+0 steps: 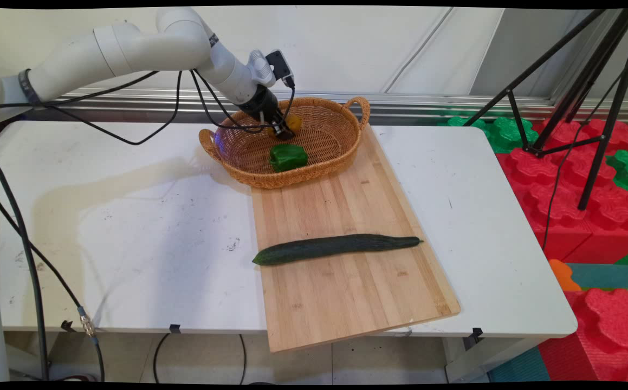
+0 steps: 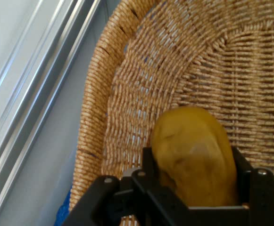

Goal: Place the picked object on the cutting board

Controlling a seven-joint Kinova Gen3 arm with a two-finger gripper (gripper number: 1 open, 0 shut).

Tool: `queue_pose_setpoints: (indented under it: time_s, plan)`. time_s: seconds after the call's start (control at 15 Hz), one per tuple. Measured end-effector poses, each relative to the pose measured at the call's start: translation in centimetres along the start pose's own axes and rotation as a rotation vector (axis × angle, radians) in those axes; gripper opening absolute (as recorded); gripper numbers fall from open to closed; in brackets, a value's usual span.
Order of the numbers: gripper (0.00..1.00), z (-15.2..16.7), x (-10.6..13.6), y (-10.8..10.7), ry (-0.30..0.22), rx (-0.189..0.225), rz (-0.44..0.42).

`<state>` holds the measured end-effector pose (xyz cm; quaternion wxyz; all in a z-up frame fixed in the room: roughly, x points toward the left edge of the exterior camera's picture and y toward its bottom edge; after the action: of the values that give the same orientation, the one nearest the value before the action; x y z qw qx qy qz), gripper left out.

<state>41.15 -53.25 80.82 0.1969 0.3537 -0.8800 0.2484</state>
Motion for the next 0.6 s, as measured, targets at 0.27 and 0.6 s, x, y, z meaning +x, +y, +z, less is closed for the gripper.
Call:
queue_pose_setpoints:
  time_s: [0.27,0.6]
  plan:
    - [0.00,-1.5,0.2,0.0,0.023,-0.007,-0.013]
    - [0.00,-5.0,0.4,-0.3,0.067,-0.026,-0.020]
